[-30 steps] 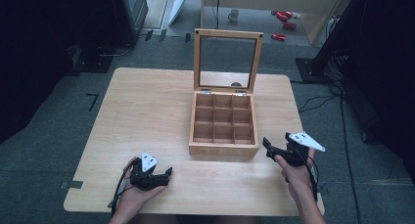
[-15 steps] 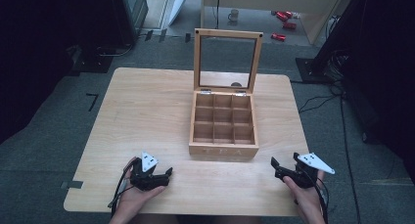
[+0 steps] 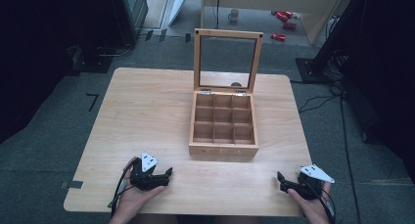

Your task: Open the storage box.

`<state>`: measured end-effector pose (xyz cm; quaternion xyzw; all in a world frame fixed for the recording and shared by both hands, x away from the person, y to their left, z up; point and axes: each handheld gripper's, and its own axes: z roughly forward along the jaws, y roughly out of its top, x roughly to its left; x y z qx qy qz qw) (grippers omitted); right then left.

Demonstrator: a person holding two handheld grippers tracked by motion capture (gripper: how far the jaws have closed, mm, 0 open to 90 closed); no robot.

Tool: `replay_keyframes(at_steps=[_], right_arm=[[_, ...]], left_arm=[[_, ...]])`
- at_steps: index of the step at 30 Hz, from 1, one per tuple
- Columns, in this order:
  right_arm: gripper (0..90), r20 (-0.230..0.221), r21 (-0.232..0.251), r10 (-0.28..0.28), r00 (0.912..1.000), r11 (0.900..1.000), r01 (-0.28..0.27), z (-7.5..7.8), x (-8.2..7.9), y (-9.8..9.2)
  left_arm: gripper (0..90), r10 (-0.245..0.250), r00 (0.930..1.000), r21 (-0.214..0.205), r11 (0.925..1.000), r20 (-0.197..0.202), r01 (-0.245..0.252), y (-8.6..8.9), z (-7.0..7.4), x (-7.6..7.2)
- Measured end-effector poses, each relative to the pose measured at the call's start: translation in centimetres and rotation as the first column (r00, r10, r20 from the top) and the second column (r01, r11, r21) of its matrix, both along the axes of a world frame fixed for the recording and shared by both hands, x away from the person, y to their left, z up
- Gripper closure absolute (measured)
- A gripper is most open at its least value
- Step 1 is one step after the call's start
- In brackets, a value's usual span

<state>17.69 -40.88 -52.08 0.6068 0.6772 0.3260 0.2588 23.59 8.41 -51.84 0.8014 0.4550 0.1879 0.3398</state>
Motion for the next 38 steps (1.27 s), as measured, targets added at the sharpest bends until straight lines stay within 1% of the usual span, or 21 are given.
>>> replay_keyframes(at_steps=[2,5,8,9,12,15,17,31,38], right_arm=[[9.4,-0.004,0.01,0.001,1.0,0.9999,-0.001,0.0,-0.07,-0.15],[9.3,-0.029,-0.004,0.008,0.9995,1.0,-0.008,-0.29,0.07,0.09],[9.3,-0.035,-0.033,0.027,0.999,0.9991,-0.028,-0.46,0.09,0.53],[9.3,-0.034,-0.034,0.03,0.999,0.9989,-0.031,-0.46,0.08,0.62],[9.2,-0.042,-0.019,0.034,0.9986,0.9992,-0.035,-0.47,0.11,0.46],[8.9,-0.042,-0.022,0.038,0.9984,0.999,-0.039,-0.48,0.12,0.46],[8.6,-0.042,-0.022,0.038,0.9984,0.999,-0.039,-0.49,0.13,0.47],[8.4,-0.043,-0.021,0.043,0.9981,0.9988,-0.044,-0.49,0.17,0.45],[8.4,-0.043,-0.021,0.043,0.9981,0.9988,-0.044,-0.49,0.17,0.45]], left_arm=[[18.5,0.001,1.0,0.001,1.0,0.001,-0.001,-0.02,-0.01,0.0],[18.5,0.001,1.0,0.0,1.0,0.0,-0.001,-0.01,0.0,0.0],[18.5,0.001,1.0,-0.004,1.0,0.0,-0.001,0.05,0.0,0.0],[18.5,0.001,1.0,-0.002,1.0,0.0,-0.001,0.03,0.0,-0.01],[18.5,0.003,1.0,0.003,1.0,0.003,-0.003,-0.04,-0.02,-0.03],[18.6,0.003,1.0,0.007,1.0,0.003,-0.003,-0.06,-0.02,-0.03],[18.6,0.004,1.0,0.017,0.9998,0.006,-0.004,-0.18,-0.03,-0.07],[17.9,0.008,1.0,0.019,0.9998,0.005,-0.008,-0.2,-0.04,-0.04],[16.0,-0.001,1.0,0.021,0.9998,0.003,0.001,-0.25,-0.06,-0.03]])
